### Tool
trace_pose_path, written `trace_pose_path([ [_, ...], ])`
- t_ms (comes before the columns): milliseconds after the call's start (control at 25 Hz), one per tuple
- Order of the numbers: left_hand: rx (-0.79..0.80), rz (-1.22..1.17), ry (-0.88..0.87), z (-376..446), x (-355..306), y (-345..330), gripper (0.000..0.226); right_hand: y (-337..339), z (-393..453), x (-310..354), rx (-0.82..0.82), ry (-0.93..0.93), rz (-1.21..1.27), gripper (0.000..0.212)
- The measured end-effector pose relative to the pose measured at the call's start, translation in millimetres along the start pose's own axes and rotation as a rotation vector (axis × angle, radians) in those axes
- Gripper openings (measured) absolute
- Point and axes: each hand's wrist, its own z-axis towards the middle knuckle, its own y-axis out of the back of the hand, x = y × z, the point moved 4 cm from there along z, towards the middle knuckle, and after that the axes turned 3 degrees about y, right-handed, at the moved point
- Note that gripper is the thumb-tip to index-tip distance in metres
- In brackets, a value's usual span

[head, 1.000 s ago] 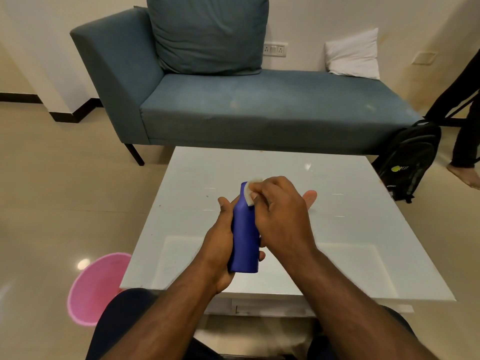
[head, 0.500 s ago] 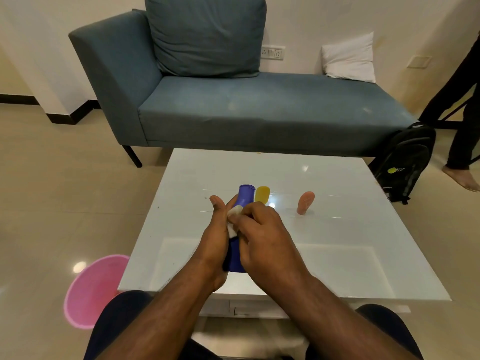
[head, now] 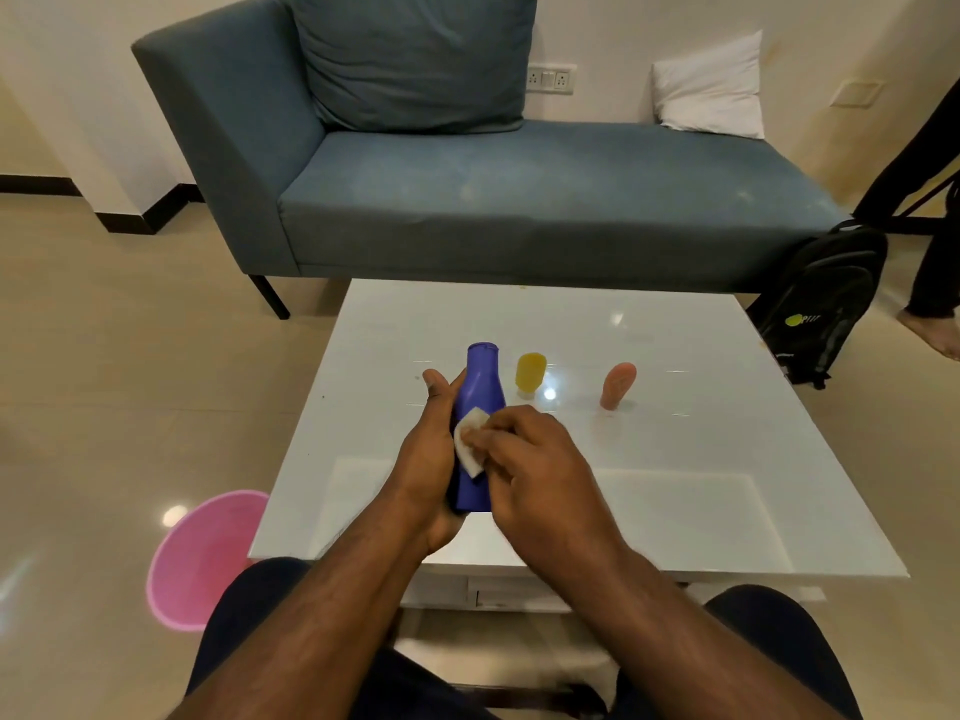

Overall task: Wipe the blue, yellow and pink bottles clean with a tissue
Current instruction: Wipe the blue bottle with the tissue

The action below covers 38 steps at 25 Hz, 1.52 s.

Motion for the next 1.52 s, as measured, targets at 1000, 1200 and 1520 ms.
trace_pose_path([
  [1000, -0.122, -0.313, 0.028, 8.9, -14.4, -9.0, 0.061, -2.6, -16.0, 12.8, -0.076, 0.03, -0.112, 0.037],
  [1200, -0.132, -0.322, 0.007, 9.9, -17.7, -4.9, 0.054, 10.4, -7.2, -11.6, -0.214, -0.009, 0.051, 0.029],
  [1520, -0.167, -0.164, -0.066, 14.7, -20.0, -3.6, 0.057, 16.9, -2.1, -12.4, -0.202, -0.283, 0.484, 0.022],
])
